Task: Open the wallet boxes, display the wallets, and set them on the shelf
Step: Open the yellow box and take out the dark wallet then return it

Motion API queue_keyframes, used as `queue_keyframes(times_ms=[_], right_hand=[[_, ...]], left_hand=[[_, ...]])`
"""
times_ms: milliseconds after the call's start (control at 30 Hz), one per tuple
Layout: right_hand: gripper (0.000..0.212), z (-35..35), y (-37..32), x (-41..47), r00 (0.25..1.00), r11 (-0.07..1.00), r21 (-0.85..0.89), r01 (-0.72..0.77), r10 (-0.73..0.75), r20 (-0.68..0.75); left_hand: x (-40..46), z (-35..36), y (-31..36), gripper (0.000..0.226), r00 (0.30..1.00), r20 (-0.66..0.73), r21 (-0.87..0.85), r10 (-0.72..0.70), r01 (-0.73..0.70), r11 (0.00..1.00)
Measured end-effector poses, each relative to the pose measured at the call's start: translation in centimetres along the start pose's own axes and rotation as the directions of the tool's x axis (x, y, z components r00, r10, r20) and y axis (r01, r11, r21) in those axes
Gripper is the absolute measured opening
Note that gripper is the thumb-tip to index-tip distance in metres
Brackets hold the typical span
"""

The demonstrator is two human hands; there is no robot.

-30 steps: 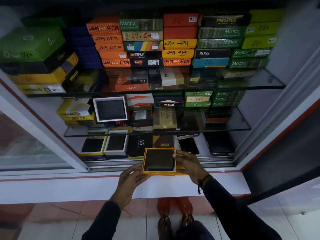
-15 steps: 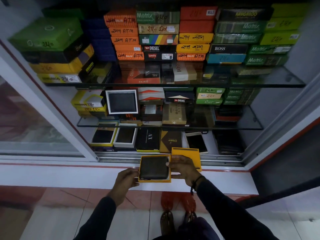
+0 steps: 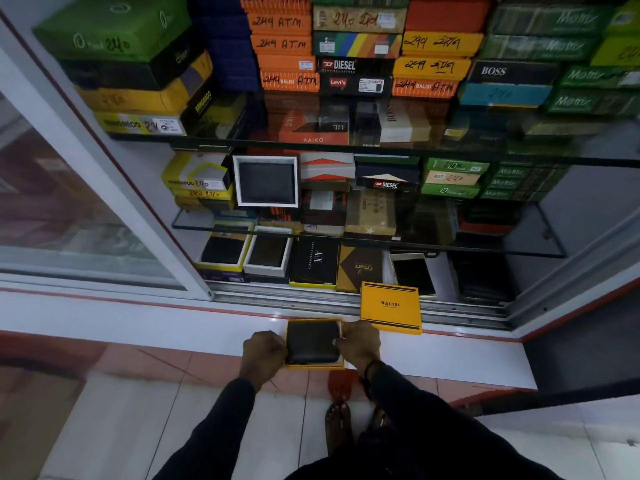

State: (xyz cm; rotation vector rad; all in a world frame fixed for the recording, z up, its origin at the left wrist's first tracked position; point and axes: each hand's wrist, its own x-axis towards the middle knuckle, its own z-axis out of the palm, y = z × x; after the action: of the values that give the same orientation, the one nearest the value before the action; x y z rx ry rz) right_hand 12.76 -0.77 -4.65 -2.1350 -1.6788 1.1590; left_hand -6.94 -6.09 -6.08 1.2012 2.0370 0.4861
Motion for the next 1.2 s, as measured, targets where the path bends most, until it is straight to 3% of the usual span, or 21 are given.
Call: queue_keyframes(times_ms=[200,333,433,500,633,700,800,900,1000,1200], right_hand=[[0.03,1.1,1.3,-1.0,0.992,0.993,-0.039,0.108,-0.11,-0.062],[0.046,1.7,0.9,-0.6,0.999,0.995,0.097,-0.018,0.014,0.043],[0.033,1.1,0.2,0.1,0.989,0.958,0.247,-0.144,0.134,0.057],[0.027,0.7,0.1,0.5,0.985,0.945,0.279,-0.168,0.17,0.019],[0.039,1.1,-0.3,0.3,0.984,0.882,0.439,-0.174,0.175,0.037],[0.039,0.9,-0.6,0.1,0.982,0.849,0.496,-0.18,0.18,0.049],[0.03,-1.0,-0.7,0.2,0.973,0.707,0.675,-0.209,0.221,0.071],[0.033,-4.7,-0.5,0.6,0.963,0.571,0.775,-0.269,0.141,0.23],[0.039,-8.1,-0.4,0.6,0.943,0.536,0.792,-0.291,0.018,0.334],[0.025,-11.0,-0.6,-0.4,0.93,0.46,0.842,-0.283,-0.082,0.358]], left_hand=[[1.0,1.8,1.1,0.013,0.999,-0.035,0.014,-0.003,0.004,1.0],[1.3,1.9,1.0,0.012,1.0,-0.017,0.015,-0.014,0.014,1.0],[1.6,1.6,1.0,0.01,1.0,0.005,-0.011,-0.025,0.025,1.0],[1.8,1.4,1.0,0.01,0.998,0.027,-0.04,-0.05,0.051,0.998],[1.6,0.9,1.4,0.012,0.996,0.063,-0.093,-0.056,0.062,0.994],[1.3,0.4,1.3,0.016,0.996,0.086,-0.119,-0.022,0.033,0.992],[1.1,-1.5,0.9,0.027,0.996,0.075,-0.264,0.05,-0.028,0.964],[0.1,-4.1,2.7,0.05,0.959,0.186,-0.391,0.213,-0.127,0.912],[-0.9,-5.6,6.0,0.064,0.916,0.203,-0.458,0.346,-0.224,0.86],[-1.4,-6.2,10.4,0.086,0.905,0.167,-0.532,0.391,-0.251,0.808]])
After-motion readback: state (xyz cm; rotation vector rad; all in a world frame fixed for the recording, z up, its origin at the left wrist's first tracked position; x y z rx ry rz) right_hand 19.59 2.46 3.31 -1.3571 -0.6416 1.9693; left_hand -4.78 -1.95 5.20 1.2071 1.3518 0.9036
